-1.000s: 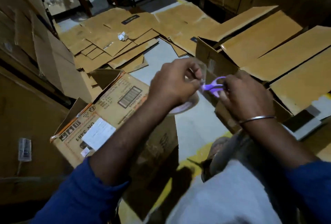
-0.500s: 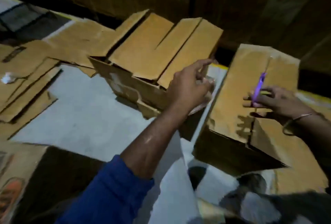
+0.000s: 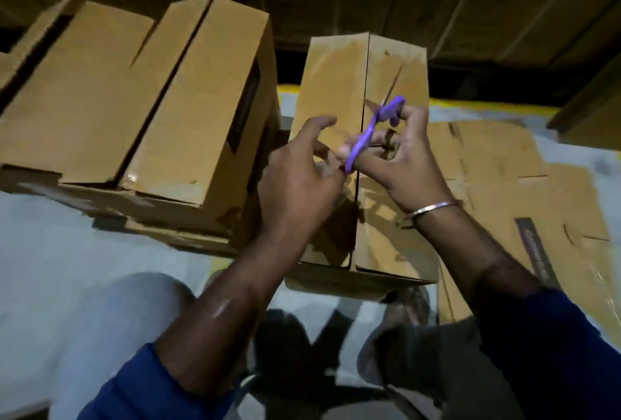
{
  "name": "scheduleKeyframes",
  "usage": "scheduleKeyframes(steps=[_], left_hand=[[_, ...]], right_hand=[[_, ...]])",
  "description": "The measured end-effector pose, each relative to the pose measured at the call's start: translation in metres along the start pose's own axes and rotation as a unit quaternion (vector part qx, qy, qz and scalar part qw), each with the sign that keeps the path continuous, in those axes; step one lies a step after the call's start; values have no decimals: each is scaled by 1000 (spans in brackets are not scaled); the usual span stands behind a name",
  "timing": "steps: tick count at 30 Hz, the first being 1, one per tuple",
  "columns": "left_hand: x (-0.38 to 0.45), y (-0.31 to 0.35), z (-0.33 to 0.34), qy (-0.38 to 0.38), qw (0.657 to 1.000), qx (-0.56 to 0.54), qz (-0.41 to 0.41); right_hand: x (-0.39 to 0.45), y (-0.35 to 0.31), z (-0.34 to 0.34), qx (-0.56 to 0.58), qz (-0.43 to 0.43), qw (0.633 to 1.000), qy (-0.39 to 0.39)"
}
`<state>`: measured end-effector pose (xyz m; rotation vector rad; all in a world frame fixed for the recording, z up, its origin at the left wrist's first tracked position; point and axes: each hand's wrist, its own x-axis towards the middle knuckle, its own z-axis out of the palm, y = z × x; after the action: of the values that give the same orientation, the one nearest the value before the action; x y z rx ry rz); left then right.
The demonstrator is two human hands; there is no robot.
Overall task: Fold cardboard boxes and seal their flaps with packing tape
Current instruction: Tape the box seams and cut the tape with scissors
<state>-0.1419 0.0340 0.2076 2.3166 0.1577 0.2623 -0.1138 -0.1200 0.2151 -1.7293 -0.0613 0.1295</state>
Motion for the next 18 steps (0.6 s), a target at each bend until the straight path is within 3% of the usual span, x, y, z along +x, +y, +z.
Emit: scheduleKeyframes(steps=[5,8,12,18], left_hand=[[1,4,10,-26,999,24,-4],[0,3,11,-24,1000,13,4],[-3,2,11,-39,999,-10,6],[-11,-4,12,-120,986,-114,-20]], right_hand=[[7,16,-4,-66,-17,994,85],[12,25,-14,-31,-18,990,134],[12,29,-22,31,2,991,133],[14,18,-34,20,-13,993,117]])
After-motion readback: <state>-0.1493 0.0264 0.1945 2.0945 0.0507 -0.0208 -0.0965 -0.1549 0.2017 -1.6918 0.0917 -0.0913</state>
